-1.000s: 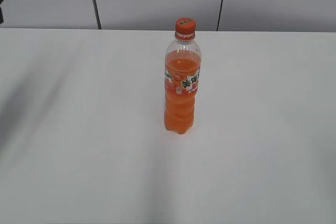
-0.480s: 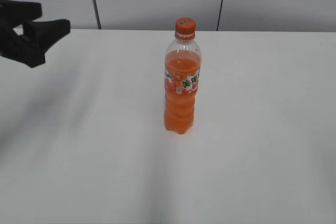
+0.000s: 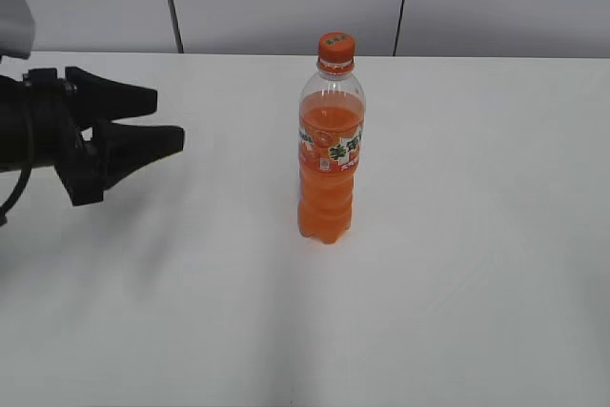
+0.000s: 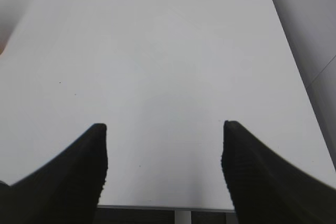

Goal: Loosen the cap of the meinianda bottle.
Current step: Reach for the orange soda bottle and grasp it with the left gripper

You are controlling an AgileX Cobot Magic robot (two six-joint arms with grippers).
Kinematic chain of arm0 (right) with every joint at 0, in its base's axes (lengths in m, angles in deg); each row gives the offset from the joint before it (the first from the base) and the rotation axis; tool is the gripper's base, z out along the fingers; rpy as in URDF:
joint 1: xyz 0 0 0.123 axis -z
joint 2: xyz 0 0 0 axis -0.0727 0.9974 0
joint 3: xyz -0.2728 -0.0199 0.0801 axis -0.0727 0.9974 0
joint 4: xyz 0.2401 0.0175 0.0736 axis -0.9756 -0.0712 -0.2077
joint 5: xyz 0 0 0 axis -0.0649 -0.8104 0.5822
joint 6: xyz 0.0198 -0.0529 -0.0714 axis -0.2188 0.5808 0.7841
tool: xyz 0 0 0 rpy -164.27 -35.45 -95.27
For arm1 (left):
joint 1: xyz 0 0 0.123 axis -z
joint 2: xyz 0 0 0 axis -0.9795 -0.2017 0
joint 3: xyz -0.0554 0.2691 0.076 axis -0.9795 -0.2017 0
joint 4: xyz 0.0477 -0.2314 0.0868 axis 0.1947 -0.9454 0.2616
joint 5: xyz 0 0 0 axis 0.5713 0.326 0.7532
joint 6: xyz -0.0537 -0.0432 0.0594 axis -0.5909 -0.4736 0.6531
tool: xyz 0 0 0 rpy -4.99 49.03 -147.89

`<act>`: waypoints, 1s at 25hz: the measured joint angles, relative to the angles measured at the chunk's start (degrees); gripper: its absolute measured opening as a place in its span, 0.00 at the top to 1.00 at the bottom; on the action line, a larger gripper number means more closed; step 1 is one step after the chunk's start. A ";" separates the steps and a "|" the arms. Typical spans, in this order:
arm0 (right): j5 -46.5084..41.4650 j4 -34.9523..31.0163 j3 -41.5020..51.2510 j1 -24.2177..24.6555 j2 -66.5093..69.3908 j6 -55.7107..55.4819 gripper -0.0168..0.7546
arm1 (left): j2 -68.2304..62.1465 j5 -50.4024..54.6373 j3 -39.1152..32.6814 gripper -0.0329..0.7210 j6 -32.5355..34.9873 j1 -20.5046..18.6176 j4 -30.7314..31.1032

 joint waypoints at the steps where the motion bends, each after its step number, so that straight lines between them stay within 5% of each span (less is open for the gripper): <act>1: 0.00 0.00 0.00 0.00 0.00 0.00 0.31 | -0.78 -0.21 0.43 0.36 -1.13 0.00 2.00; 15: 0.00 0.02 0.00 0.00 0.00 0.00 0.31 | -13.42 -5.04 10.99 0.37 -8.77 0.19 16.87; 25: 0.00 0.02 0.00 0.00 0.00 0.00 0.31 | -21.34 -2.97 19.18 0.29 -13.40 7.61 21.78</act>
